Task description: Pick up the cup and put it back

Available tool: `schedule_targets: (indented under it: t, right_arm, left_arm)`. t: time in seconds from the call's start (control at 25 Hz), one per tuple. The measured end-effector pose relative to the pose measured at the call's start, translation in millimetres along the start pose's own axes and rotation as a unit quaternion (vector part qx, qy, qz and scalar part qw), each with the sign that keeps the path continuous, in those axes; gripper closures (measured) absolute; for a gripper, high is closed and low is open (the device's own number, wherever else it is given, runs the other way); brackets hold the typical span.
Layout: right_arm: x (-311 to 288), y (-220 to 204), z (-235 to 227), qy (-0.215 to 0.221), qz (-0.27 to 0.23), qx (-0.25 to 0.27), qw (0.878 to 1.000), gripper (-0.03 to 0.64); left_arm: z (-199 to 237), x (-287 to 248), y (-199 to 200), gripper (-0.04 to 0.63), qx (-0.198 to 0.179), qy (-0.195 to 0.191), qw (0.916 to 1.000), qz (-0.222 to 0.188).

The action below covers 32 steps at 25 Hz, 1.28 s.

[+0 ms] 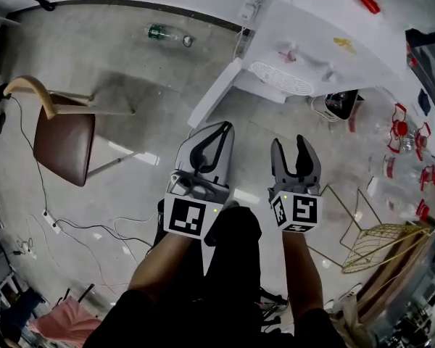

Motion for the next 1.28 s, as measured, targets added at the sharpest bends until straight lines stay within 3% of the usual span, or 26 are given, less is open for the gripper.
schedule_targets:
  t: [0.32,0.68,0.92,1.12,1.28]
  right_arm:
    - [-78,-110,-25,-0.014,0.004,-0.009,1.000,0.393]
    - [-157,-221,-60,-0.030,0.005,0.013,0.999,0.365]
    - [-190,-268,-78,-0.043,0.019,0.006,0.999,0.359]
    - [-193,-269,-82,-0.025,0.020,0.004,0.999,0.359]
    - [-206,-269,-86,-0.023,0.024,0.009,0.999,0.358]
  left_arm:
    - [13,-48,-86,0.588,0.019,-0.029,0.9991,-0.026]
    - [11,-55,-162,0.588,0.000,-0.056,0.9978,-0.034]
    - [10,-44,-155,0.588,0.005,-0.058,0.9963,-0.064]
    - [18,-42,-127,0.588,0.006,-0.058,0.9969,-0.052]
    - [16,-46,-139,0.588,-0.002,-0.062,0.9960,-0.065]
Point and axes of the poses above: the fingertips, and each gripper's own axes: x backward along the fingers, z to its left, y out of its top, the point moved 3 cm from there along x, backward along the fingers, and after that the axes turned 3 degrees about -z, right-handed, at the moved point
